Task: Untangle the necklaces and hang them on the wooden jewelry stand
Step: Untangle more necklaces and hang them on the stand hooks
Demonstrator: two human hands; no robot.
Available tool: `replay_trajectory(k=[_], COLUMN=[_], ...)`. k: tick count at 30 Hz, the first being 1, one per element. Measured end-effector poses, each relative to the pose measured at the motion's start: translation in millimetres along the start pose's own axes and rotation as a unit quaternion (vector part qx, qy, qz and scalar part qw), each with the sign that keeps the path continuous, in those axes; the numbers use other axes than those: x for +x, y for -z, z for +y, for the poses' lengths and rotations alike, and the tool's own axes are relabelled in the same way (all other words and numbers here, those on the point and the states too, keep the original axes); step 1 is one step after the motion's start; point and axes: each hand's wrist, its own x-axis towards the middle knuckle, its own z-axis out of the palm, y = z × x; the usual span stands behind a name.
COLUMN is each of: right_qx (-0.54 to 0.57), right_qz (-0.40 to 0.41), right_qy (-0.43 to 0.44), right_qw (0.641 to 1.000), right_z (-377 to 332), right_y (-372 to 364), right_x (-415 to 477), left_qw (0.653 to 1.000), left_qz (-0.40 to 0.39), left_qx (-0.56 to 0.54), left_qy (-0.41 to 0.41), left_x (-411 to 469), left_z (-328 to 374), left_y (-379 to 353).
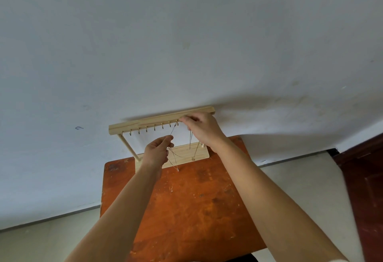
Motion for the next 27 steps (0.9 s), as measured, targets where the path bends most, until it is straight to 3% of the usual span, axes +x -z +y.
replay_trajectory(k=[2,8,14,27], right_qx=[-0.058,-0.032,0.046,-0.010], right_qz=[0.021,0.166,0.131,0.067], right_qy=[0.032,0.085,-0.038,-0.084], right_qw=[0.998,0.982,0.990,0.994], right_z=[6,34,58,65], right_y=[-4,-31,-48,-46], right_x=[-6,-32,-24,1], left_qw=[1.000,0.999,0.997,0.983], left_qz=[0.011,0.020,0.025,0.032], left_qx=[0.016,0.030,0.049,0.142], left_qy=[-0.003,-0.034,-0.045,-0.110], left_x=[2,-2,-3,-6], left_z=[-3,-9,-2,6], left_y=[2,1,3,15])
